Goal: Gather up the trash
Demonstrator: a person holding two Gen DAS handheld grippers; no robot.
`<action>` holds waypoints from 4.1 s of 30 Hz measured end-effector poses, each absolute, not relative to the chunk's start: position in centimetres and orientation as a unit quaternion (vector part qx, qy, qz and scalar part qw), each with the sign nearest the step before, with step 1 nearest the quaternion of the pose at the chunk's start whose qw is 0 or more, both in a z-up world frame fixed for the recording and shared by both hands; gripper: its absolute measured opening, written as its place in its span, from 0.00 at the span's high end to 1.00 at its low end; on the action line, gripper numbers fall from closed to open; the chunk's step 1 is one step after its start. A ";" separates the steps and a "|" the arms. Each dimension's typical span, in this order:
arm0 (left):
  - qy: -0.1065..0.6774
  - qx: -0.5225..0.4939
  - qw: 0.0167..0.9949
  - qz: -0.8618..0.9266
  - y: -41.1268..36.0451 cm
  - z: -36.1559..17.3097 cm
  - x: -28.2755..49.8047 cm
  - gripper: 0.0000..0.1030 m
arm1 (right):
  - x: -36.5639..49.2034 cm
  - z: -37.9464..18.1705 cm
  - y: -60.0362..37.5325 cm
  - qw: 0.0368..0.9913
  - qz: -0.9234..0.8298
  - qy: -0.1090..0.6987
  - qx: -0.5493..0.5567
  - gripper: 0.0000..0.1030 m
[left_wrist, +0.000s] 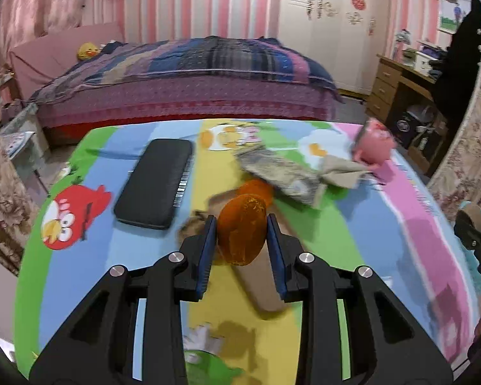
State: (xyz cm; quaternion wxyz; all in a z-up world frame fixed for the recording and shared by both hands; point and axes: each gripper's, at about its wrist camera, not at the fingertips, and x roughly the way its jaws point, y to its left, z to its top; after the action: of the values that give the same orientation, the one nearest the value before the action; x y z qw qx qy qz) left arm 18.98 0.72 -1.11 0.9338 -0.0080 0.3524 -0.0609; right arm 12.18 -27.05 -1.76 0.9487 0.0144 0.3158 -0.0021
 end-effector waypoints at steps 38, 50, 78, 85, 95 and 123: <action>0.299 0.075 0.933 -0.188 -23.1 1.3 13.2 0.71 | 3.6 0.4 -46.6 0.940 -0.200 0.268 0.068 0.48; 0.322 0.089 0.902 -0.273 -33.9 -1.8 12.5 0.71 | 3.7 -1.7 -50.3 0.923 -0.230 0.295 0.092 0.48; 0.297 0.119 0.909 -0.267 -35.3 -1.5 13.3 0.14 | 2.2 -1.8 -52.8 0.910 -0.269 0.296 0.107 0.48; 0.300 0.104 0.920 -0.228 -30.9 -1.2 13.9 0.10 | 3.6 -2.4 -51.8 0.911 -0.259 0.306 0.097 0.48; 0.301 0.089 0.934 -0.173 -24.7 -0.8 14.0 0.07 | 4.2 -2.0 -50.7 0.909 -0.274 0.302 0.089 0.20; 0.344 0.018 0.938 0.050 1.4 -2.3 17.4 0.06 | 12.4 -1.7 -33.0 0.954 -0.074 0.290 0.026 0.11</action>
State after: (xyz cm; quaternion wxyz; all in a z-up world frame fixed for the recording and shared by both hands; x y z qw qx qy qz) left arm 17.41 1.41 -2.26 0.9376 0.0177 0.3435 0.0502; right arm 12.38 -32.99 -1.66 0.9539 0.0258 0.2897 -0.0742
